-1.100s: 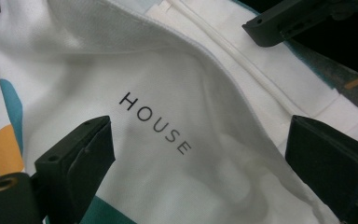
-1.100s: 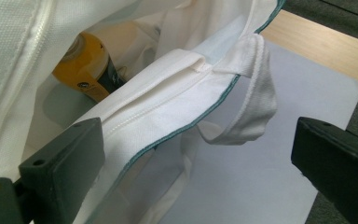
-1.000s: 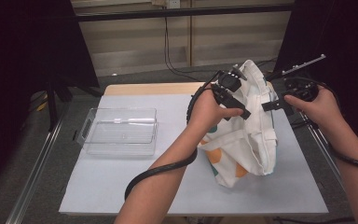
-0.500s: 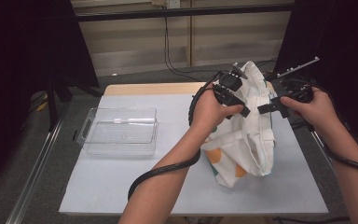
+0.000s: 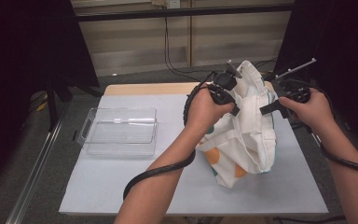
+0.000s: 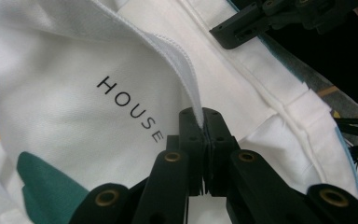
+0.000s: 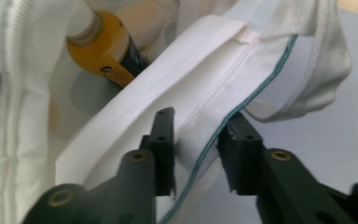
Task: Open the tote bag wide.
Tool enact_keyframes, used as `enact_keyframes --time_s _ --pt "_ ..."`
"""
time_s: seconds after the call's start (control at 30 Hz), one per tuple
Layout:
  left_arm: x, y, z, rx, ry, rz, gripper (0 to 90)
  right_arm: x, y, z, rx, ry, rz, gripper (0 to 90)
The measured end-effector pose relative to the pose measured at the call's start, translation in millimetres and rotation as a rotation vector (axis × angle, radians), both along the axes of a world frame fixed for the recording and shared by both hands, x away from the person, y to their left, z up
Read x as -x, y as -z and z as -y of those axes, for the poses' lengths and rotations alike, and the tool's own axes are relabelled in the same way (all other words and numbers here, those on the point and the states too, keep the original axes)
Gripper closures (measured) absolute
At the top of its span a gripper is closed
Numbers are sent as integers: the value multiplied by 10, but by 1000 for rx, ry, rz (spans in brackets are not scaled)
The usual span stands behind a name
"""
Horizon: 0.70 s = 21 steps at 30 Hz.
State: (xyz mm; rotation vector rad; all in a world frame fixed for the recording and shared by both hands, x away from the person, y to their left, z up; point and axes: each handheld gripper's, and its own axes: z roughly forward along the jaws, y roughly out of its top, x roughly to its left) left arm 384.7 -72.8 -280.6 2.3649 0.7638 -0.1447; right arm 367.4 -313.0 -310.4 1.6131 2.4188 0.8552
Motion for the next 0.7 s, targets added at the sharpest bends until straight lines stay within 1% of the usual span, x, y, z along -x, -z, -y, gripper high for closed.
enact_keyframes --time_s 0.03,0.07,0.13,0.17,0.2,0.23,0.27,0.3,0.33,0.47,0.5,0.6,0.67,0.7 --pt "-7 -2 -31 0 -4 0 881 -1 2 -6 8 7 -3 734" --pt "-13 -4 -60 1 1 2 881 -1 2 -6 8 7 -3 734" --pt "-10 -14 -108 2 -5 2 882 -8 13 -14 -2 11 -9 775" --pt "-14 -18 -137 4 -11 4 882 -17 26 -24 24 2 -12 789" --pt "-15 -23 -168 5 -20 4 882 -17 26 -24 24 2 -12 789" --pt "-22 -26 -201 4 -25 0 883 -20 26 -42 44 17 -10 798" --pt "-30 -25 -234 7 -27 -5 883 -24 30 -47 37 18 -9 800" --pt "-38 -25 -300 11 -40 -10 883 -25 25 -49 35 22 -15 802" --pt "-38 -25 -300 11 -40 -10 883 -31 27 -44 36 19 -7 803" --pt "-45 -14 -432 22 -63 -20 884 -30 14 -33 46 32 -14 804" --pt "-48 -9 -461 30 -70 -25 884 -34 21 -22 37 28 -10 803" --pt "-58 -9 -547 32 -88 -26 884 -33 31 -1 38 46 -15 804" --pt "-66 -11 -593 33 -95 -25 884 -34 44 14 29 52 -11 803" --pt "-67 -9 -612 33 -105 -31 884 -34 44 14 29 52 -11 803"
